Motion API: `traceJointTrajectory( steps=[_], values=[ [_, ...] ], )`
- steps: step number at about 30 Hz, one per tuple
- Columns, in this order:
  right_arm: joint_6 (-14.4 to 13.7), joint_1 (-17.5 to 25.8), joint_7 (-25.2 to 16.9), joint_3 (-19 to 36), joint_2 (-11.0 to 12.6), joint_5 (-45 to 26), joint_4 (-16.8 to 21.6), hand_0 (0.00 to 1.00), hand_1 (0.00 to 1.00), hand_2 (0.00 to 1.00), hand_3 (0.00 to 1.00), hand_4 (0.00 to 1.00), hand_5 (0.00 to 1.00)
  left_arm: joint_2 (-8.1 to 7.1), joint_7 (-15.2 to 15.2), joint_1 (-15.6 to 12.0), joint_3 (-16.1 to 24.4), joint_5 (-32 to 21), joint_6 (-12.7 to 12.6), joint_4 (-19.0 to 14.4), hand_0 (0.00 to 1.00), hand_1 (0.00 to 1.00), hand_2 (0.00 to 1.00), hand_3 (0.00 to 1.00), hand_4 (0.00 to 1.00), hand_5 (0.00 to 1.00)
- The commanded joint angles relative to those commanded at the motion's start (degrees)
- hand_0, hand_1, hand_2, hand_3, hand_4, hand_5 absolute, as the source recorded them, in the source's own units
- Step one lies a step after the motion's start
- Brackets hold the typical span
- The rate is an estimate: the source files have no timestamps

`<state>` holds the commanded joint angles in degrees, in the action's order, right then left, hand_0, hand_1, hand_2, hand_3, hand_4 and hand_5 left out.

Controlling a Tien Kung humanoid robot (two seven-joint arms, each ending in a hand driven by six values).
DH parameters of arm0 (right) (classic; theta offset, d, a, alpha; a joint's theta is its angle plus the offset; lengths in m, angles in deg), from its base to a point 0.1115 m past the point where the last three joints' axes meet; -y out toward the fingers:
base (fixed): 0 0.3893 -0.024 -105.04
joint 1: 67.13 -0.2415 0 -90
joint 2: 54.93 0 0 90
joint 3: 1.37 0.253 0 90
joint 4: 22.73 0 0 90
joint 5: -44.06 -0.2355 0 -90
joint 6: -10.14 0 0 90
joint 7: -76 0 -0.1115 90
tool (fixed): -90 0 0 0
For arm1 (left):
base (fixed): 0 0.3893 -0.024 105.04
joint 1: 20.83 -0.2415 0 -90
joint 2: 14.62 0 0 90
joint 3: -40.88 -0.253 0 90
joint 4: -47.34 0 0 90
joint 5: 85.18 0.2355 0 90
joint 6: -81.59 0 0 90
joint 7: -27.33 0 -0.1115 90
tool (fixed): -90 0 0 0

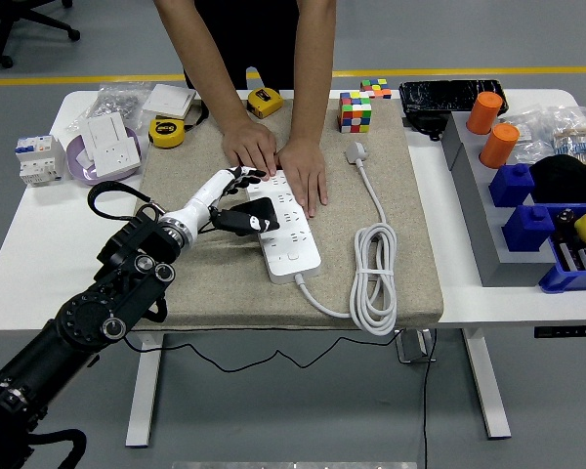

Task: Pick up the plug,place it near the board,insert it into the board,press the button

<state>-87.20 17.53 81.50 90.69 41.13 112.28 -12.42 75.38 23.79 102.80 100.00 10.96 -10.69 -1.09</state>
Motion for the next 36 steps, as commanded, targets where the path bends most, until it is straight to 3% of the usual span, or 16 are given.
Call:
traceJointTrajectory(
  steps=[8,9,14,15,20,21,36],
  values=[
    [-0.1,-0.1,0.0,0.4,0.0,0.2,0.0,0.767,0.770,0.767,0.827,0.998,0.998,0.00,-1.7,0.5,-1.0,11.4,-2.5,1.1,0.782,0.801,0.759,0.738,0.990,0.106],
    [-0.1,-0.1,0.0,0.4,0.0,0.2,0.0,0.768,0.770,0.767,0.830,0.998,0.998,0.00,-1.8,0.5,-1.0,12.8,-2.6,1.2,0.663,0.694,0.630,0.613,0.934,0.097],
    [-0.2,-0.2,0.0,0.5,0.0,0.2,0.0,0.768,0.770,0.767,0.830,0.998,0.998,0.00,-2.0,0.5,-1.3,17.2,-3.7,1.9,0.663,0.694,0.630,0.613,0.934,0.097],
    [-0.2,-0.2,0.0,0.5,0.0,0.2,0.0,0.767,0.770,0.767,0.827,0.998,0.998,0.00,-1.9,0.4,-1.4,17.4,-3.9,2.0,0.466,0.573,0.588,0.582,0.837,0.127],
    [-0.2,-0.2,0.0,0.6,0.0,0.4,0.0,0.767,0.770,0.767,0.827,0.998,0.998,0.00,-1.6,0.3,-1.8,17.2,-4.2,2.1,0.466,0.573,0.588,0.582,0.837,0.127],
    [-0.2,-0.2,0.0,0.7,0.0,0.4,0.0,0.767,0.770,0.768,0.827,0.998,0.998,0.00,-1.6,0.3,-1.9,17.0,-3.9,2.2,0.365,0.521,0.544,0.557,0.787,0.151],
    [-0.3,-0.2,0.0,0.8,0.0,0.6,0.0,0.767,0.770,0.767,0.828,0.998,0.998,0.00,-1.8,0.5,-2.4,15.4,-2.1,1.8,0.319,0.476,0.483,0.510,0.779,0.199]
  ],
)
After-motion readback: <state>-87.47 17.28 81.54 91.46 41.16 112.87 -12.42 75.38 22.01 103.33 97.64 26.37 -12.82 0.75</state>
